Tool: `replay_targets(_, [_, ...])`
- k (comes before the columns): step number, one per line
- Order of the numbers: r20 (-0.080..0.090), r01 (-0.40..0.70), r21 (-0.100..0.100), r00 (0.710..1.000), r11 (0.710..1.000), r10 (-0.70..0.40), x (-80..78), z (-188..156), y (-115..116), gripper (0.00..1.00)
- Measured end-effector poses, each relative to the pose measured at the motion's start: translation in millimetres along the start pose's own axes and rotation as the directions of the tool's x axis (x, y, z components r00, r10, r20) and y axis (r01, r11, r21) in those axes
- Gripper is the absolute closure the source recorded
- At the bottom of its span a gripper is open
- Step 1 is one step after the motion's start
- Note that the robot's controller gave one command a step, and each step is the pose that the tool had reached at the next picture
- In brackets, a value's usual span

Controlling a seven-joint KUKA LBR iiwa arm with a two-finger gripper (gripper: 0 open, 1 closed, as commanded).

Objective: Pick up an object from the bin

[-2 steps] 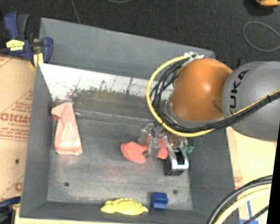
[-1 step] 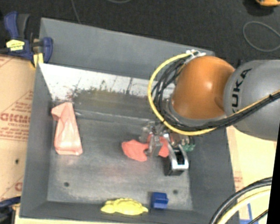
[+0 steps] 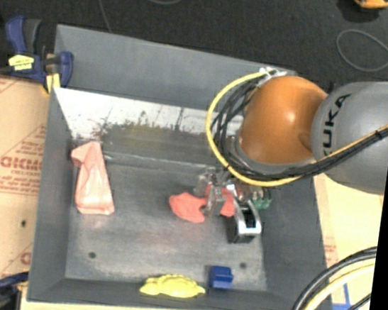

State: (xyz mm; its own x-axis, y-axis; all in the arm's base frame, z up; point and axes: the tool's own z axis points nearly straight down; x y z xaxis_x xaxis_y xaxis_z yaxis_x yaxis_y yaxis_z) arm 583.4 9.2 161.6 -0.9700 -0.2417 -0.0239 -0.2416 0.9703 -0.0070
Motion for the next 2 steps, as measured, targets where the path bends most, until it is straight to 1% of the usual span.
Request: replay_targets(2, [0.000, -0.002, 0.000, 1.000, 1.000, 0.002, -0.2, -10.5, -0.2, 1.00])
